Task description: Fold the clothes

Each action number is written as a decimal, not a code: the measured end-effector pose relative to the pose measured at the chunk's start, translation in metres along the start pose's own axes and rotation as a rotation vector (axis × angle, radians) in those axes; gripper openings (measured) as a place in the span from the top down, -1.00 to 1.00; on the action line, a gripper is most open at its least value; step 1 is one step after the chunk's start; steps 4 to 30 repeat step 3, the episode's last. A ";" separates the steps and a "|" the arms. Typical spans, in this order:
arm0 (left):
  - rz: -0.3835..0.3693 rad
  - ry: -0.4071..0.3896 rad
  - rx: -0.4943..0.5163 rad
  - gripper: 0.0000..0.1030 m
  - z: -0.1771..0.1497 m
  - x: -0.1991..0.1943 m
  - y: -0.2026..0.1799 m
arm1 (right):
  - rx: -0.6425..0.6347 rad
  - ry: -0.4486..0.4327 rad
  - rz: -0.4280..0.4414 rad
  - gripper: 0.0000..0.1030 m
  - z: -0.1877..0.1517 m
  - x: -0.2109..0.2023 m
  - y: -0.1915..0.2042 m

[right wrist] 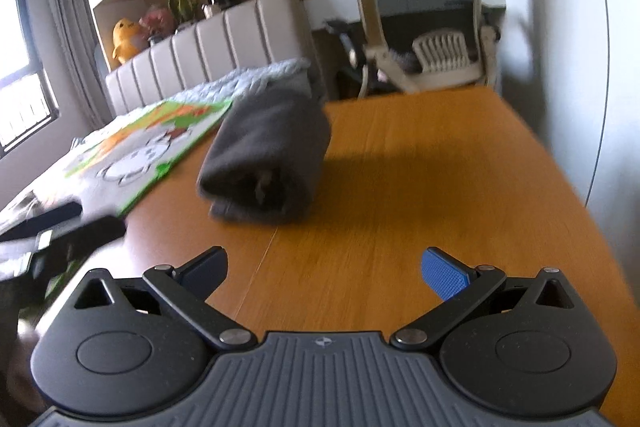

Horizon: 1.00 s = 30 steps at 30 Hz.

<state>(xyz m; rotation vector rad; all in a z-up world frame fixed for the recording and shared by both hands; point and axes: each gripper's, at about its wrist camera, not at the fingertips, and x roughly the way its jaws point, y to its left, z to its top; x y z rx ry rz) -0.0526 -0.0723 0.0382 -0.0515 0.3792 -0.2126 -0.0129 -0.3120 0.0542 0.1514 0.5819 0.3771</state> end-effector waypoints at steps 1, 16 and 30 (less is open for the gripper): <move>-0.028 0.020 -0.023 -1.00 0.002 0.005 0.002 | -0.004 -0.006 -0.004 -1.00 0.008 0.002 -0.002; -0.034 0.061 -0.073 -1.00 0.005 0.018 0.008 | -0.008 -0.016 -0.012 -1.00 0.020 0.006 -0.004; -0.034 0.061 -0.073 -1.00 0.005 0.018 0.008 | -0.008 -0.016 -0.012 -1.00 0.020 0.006 -0.004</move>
